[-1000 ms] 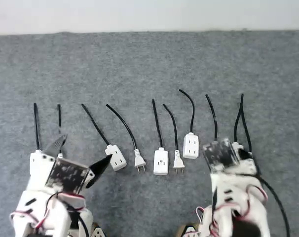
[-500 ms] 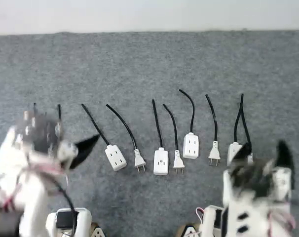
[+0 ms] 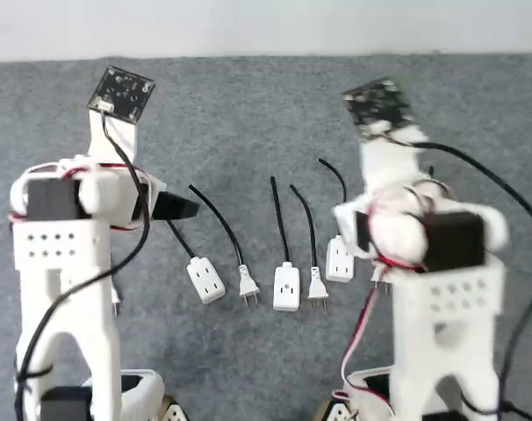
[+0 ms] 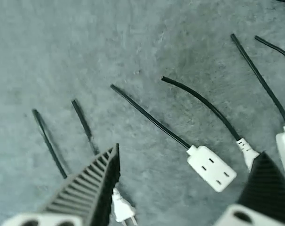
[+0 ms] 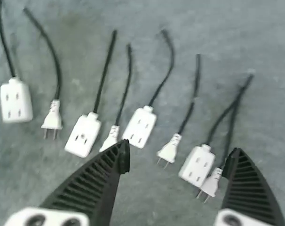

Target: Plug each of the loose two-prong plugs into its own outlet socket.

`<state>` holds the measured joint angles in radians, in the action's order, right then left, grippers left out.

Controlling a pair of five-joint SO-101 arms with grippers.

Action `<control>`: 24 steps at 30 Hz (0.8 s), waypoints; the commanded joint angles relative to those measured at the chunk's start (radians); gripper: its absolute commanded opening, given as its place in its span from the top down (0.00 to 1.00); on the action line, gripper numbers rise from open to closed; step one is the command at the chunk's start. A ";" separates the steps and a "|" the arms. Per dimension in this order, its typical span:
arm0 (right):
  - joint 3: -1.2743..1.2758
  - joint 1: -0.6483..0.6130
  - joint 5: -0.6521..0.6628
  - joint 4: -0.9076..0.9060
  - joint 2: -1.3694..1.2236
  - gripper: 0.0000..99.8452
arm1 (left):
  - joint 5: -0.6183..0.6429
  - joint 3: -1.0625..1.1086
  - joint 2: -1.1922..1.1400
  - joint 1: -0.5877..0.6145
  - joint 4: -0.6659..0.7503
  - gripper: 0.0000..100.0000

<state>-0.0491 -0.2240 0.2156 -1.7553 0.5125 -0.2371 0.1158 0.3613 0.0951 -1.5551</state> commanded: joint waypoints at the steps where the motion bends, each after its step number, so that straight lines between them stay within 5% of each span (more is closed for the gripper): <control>1: -0.052 -0.051 -0.014 -0.039 -0.045 0.68 | 0.130 -0.050 -0.064 0.002 0.002 0.59; 8: 0.083 -0.188 -0.178 -0.039 -0.142 0.67 | 0.206 -0.045 -0.169 0.005 0.021 0.59; 24: 0.318 -0.246 -0.189 0.007 -0.202 0.67 | 0.209 0.085 -0.199 0.025 0.135 0.59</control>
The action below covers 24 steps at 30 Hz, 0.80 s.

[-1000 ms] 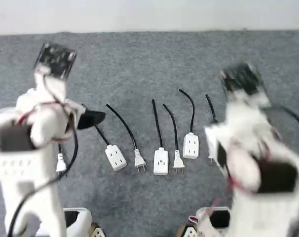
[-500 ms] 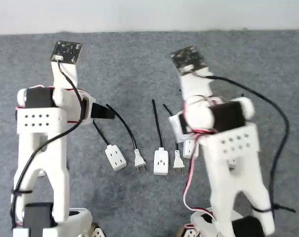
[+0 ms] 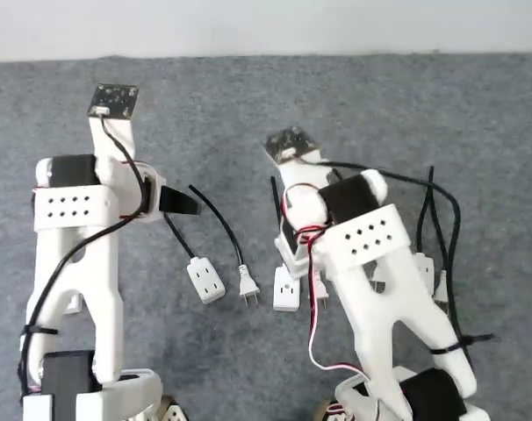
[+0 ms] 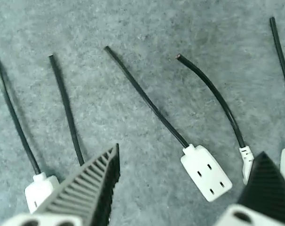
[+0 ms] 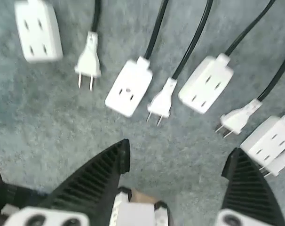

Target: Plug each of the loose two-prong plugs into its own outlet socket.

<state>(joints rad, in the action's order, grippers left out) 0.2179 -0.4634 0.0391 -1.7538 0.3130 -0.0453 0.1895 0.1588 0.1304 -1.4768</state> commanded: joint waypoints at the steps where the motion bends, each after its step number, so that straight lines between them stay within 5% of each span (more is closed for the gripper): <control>1: 0.080 -0.007 -0.012 0.022 -0.002 0.67 | 0.017 0.015 0.002 -0.012 0.061 0.59; 14: 0.221 -0.007 -0.005 0.065 -0.002 0.67 | 0.015 0.079 0.002 -0.051 0.110 0.59; 24: 0.276 0.082 0.003 0.285 -0.002 0.67 | 0.011 0.108 -0.002 -0.049 0.170 0.59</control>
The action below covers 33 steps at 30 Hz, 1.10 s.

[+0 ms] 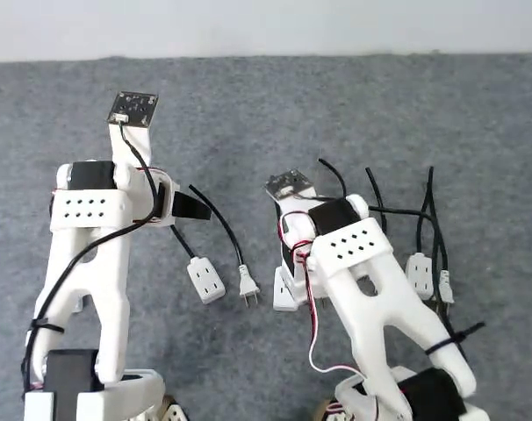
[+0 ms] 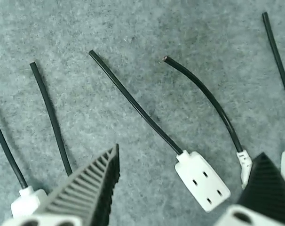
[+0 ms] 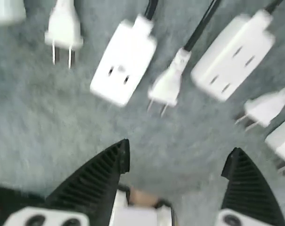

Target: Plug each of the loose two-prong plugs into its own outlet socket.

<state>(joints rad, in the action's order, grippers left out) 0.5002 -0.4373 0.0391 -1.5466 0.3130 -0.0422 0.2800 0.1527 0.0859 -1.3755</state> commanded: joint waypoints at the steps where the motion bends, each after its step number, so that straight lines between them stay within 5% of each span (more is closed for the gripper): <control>1: -0.002 0.079 0.021 0.114 -0.002 0.67 | 0.008 0.030 0.005 -0.005 0.087 0.59; 12: 0.169 0.140 0.074 0.395 -0.004 0.67 | 0.006 0.044 0.005 -0.011 0.112 0.59; 33: 0.206 0.015 0.072 0.433 -0.004 0.67 | 0.005 0.047 0.003 -0.011 0.114 0.59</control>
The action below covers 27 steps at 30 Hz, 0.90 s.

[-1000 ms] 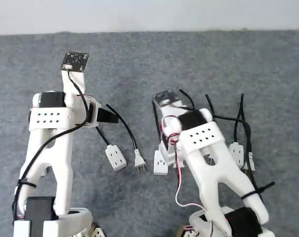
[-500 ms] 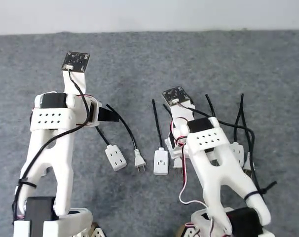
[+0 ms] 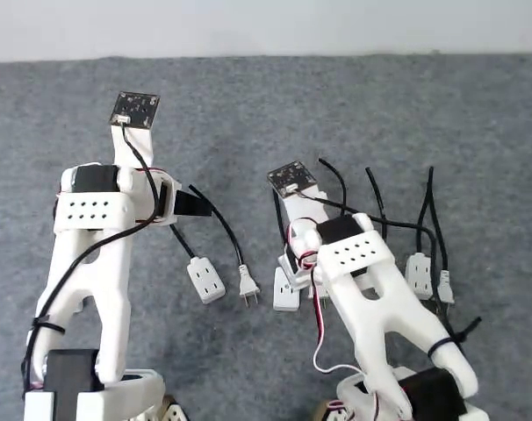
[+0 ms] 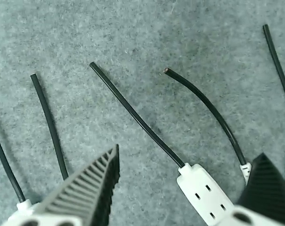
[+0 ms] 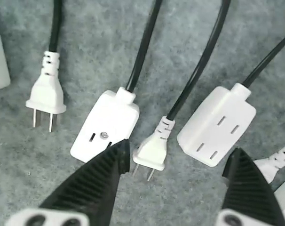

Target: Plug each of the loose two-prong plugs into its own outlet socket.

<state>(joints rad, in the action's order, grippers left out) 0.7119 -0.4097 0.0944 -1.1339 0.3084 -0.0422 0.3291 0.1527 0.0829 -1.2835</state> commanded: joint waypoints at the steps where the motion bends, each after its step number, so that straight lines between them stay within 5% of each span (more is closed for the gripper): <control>1: -0.006 -0.012 0.017 0.021 0.001 0.67 | 0.005 -0.002 0.003 -0.008 0.021 0.59; 27: -0.052 0.007 0.017 0.081 -0.249 0.67 | 0.003 0.015 0.003 -0.009 0.037 0.59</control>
<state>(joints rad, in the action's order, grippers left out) 0.6905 -0.4097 0.0944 -1.0740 0.0936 -0.0422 0.3460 0.1527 0.0829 -1.2712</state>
